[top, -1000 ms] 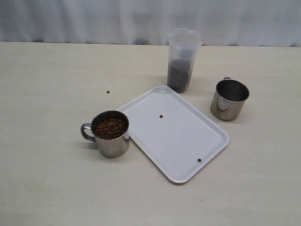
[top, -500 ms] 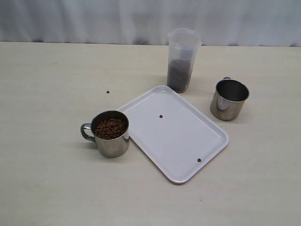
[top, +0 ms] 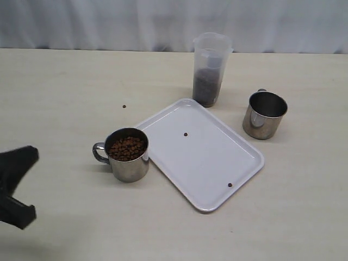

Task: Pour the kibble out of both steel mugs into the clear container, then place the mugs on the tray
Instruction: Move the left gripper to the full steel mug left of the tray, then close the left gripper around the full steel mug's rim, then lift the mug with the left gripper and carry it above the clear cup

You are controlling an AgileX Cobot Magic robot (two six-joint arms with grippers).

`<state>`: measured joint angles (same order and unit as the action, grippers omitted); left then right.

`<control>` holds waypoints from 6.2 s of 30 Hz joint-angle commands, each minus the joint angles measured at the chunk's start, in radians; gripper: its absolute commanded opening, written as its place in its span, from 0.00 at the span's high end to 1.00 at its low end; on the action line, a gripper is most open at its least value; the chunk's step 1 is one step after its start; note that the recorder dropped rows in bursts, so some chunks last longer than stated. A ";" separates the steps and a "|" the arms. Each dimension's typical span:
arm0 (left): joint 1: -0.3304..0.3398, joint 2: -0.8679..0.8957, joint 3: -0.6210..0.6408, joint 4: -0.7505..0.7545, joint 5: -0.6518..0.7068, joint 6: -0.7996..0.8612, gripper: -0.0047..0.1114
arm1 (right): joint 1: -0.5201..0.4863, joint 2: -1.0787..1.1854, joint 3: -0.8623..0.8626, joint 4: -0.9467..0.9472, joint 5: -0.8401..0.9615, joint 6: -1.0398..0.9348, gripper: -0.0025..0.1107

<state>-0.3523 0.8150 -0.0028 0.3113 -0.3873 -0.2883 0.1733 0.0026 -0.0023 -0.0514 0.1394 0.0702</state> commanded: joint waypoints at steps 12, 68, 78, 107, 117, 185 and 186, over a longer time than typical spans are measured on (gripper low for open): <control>-0.038 0.693 -0.310 0.657 -0.106 -0.253 0.96 | 0.002 -0.003 0.002 -0.008 0.001 -0.010 0.94; 0.107 0.885 -0.430 0.583 -0.190 -0.011 0.28 | 0.002 -0.003 0.002 -0.008 0.001 -0.010 0.94; 0.107 0.891 -0.446 0.746 -0.250 -0.127 0.28 | 0.002 -0.003 0.002 -0.008 0.001 -0.010 0.94; 0.109 1.236 -0.685 0.750 -0.457 0.103 0.28 | 0.002 -0.003 0.002 -0.008 0.001 -0.010 0.94; 0.179 1.252 -0.701 0.749 -0.492 0.035 0.73 | 0.002 -0.003 0.002 -0.008 0.001 -0.010 0.94; -0.237 0.843 -0.968 1.067 0.570 -0.551 0.96 | 0.002 -0.003 0.002 -0.008 0.001 -0.010 0.94; -0.237 0.843 -0.989 1.084 0.574 -0.551 0.96 | 0.002 -0.003 0.002 -0.008 0.001 -0.010 0.94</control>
<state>-0.5842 1.6690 -0.9398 1.3472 0.1564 -0.8150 0.1733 0.0026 -0.0023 -0.0514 0.1415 0.0702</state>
